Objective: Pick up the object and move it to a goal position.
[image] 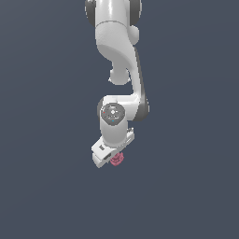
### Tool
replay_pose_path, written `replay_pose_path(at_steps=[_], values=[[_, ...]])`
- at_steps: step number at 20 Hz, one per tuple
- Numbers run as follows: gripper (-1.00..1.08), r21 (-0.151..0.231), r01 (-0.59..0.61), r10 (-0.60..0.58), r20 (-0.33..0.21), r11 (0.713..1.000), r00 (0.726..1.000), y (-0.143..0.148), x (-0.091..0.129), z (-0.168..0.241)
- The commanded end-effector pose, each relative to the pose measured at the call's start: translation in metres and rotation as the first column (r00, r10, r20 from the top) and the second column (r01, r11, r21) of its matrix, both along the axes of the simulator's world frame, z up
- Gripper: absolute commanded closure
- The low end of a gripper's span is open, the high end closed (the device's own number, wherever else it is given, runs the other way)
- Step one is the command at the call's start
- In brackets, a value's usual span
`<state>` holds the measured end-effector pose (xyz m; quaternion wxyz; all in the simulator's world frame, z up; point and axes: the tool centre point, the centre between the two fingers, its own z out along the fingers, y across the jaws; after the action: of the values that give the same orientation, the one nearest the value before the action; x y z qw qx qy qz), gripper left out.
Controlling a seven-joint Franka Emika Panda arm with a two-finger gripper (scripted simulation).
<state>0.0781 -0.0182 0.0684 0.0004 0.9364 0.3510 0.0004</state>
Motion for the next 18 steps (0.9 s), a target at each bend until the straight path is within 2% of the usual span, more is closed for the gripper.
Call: replay_pose_path(at_steps=[1, 9, 10, 18], values=[[-0.92, 0.0, -0.002, 0.002, -0.001, 1.0, 1.0, 0.0, -0.001, -0.015], [-0.92, 0.0, -0.002, 0.002, -0.001, 1.0, 1.0, 0.0, 0.0, -0.028], [1.08, 0.0, -0.002, 0.002, -0.001, 1.0, 1.0, 0.0, 0.0, -0.028], [1.08, 0.0, -0.002, 0.002, -0.001, 1.0, 1.0, 0.0, 0.0, -0.028]])
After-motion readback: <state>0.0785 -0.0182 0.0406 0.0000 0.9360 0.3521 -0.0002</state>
